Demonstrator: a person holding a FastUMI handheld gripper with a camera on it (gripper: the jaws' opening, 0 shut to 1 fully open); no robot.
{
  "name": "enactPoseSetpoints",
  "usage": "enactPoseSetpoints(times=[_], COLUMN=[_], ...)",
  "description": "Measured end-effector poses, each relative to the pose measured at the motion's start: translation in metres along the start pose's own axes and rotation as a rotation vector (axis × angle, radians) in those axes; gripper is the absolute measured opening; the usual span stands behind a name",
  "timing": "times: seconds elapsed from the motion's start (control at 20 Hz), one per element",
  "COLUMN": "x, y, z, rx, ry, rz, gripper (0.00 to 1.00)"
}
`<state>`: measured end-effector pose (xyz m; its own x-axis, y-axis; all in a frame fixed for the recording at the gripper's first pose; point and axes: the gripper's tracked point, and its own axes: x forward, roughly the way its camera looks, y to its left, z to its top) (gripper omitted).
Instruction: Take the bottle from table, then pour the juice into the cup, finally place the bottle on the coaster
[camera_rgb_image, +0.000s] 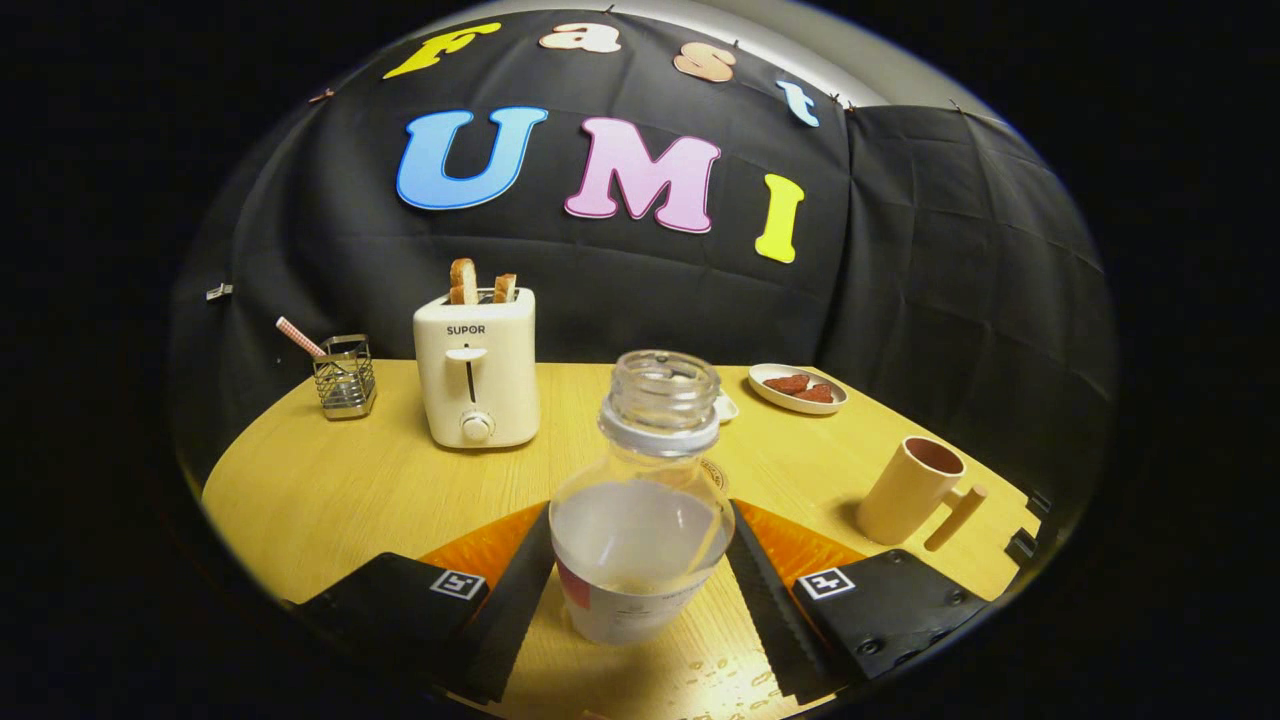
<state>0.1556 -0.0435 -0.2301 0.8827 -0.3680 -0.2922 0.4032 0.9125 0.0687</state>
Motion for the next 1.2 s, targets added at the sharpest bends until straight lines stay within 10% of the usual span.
enactPoseSetpoints(times=[1.2], x=[-0.016], y=[-0.018], z=[0.025], rx=[0.116], ry=[-0.039], rz=[-0.013], gripper=[0.76])
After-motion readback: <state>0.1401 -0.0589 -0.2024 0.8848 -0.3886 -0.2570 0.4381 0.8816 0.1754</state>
